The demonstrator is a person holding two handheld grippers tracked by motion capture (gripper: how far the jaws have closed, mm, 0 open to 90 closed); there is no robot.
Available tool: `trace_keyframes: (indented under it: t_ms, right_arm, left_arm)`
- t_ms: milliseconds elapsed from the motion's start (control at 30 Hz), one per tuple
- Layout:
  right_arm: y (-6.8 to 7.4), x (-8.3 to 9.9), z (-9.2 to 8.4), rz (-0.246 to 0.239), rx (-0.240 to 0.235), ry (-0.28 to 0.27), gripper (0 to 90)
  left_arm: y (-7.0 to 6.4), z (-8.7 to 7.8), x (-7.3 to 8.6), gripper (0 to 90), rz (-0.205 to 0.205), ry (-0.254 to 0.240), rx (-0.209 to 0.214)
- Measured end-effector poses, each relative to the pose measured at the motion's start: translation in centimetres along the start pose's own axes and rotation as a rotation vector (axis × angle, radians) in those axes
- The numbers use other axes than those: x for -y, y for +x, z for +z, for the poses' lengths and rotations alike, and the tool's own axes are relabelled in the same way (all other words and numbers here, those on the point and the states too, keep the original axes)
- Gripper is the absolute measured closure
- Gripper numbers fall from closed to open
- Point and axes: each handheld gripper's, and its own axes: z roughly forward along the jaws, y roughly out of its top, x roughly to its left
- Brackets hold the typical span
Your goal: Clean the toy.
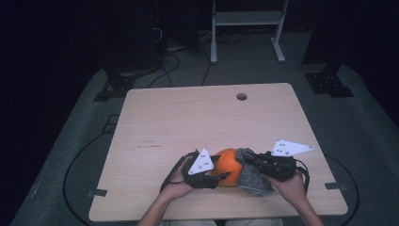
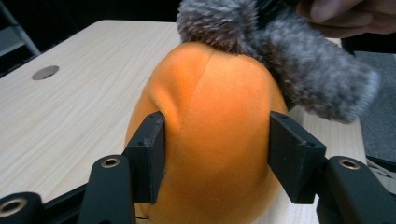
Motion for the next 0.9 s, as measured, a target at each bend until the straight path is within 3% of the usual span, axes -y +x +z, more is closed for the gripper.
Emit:
trace_keyframes:
  t_ms: [100,167,200,333,400,467,500,600,767,900]
  right_arm:
    - [-0.2,0.2,-0.2,-0.005,0.009,0.007,82.0]
    - [-0.2,0.2,-0.1,-0.006,0.0,0.008,82.0]
    - [-0.2,0.2,-0.1,-0.007,0.0,0.01,82.0]
    - [0.3,0.0,0.0,-0.022,-0.005,0.02,82.1]
    - [1.0,-0.4,0.0,-0.046,-0.036,0.021,82.2]
    - [2.0,-1.0,0.4,-0.08,-0.091,0.022,82.1]
    - [2.4,-1.2,0.6,-0.099,-0.096,0.026,82.1]
    - [3.1,-1.7,1.1,-0.138,-0.055,0.03,82.1]
    - [0.8,-0.9,0.5,-0.051,-0.012,0.004,82.1]
    - [-0.8,0.1,-0.4,-0.014,0.036,0.032,82.2]
  left_arm:
    - [0.4,0.5,0.1,21.0,-0.035,-0.002,-0.036]
    - [0.7,0.9,0.4,13.5,-0.065,0.006,-0.03]
    - [0.9,1.2,0.6,13.0,-0.078,0.013,-0.007]
    - [0.5,1.3,1.0,28.0,-0.064,0.001,-0.009]
    - [0.2,1.4,0.7,32.0,-0.059,0.009,-0.02]
    - [-0.2,1.7,0.7,34.7,-0.044,0.01,-0.011]
    - [-0.5,1.7,0.6,35.6,-0.024,0.02,-0.004]
    - [-1.0,1.8,0.6,38.8,0.009,0.027,0.014]
    - [-0.8,1.6,0.8,39.7,0.017,0.028,0.037]
    - [0.0,1.4,0.8,34.1,-0.027,0.016,0.013]
